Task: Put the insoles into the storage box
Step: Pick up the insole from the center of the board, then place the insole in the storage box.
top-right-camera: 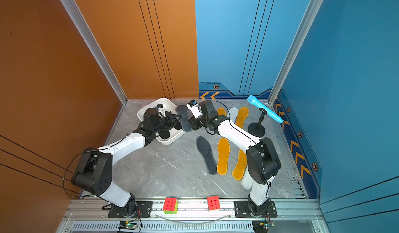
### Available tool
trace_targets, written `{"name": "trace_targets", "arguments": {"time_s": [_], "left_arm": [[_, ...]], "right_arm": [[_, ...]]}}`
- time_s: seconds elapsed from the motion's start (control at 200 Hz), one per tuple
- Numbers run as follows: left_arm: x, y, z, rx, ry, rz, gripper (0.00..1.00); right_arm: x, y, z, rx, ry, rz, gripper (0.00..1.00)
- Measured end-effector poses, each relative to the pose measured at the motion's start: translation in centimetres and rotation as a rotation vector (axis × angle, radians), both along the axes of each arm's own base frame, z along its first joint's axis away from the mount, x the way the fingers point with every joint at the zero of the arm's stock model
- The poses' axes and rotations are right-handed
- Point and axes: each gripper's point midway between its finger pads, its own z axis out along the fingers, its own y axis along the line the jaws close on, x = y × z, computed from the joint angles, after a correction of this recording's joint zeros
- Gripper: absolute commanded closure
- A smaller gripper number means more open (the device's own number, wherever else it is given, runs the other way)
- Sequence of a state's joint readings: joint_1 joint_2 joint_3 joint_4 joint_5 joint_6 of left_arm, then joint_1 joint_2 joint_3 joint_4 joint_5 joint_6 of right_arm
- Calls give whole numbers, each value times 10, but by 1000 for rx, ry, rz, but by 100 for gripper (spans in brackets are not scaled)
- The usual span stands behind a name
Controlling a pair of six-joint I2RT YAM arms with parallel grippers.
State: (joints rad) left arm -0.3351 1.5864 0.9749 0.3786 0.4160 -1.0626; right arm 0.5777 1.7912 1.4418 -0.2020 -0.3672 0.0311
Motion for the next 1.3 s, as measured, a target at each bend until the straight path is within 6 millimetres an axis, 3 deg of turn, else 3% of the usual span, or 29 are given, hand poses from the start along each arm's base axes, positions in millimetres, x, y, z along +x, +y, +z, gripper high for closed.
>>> {"name": "trace_targets", "arguments": {"time_s": [0.14,0.35,0.821,0.956,1.121,1.302], "left_arm": [[-1,3,-3,-5,0,12,100],[-6,23,-14,-13,33,71,100],[29,136,5,-10,70,331,100],[36,158,-12,15,135,367,100],[42,168,-44,46,235,370,100],[56,165,-44,53,245,336,100]], "right_arm": [[2,1,1,9,10,-10,68],[3,1,3,21,14,-17,62],[18,-26,0,71,57,-87,61],[16,-29,-8,72,83,-95,61],[15,-29,-10,73,92,-96,61],[15,-30,-10,73,92,-97,61]]}}
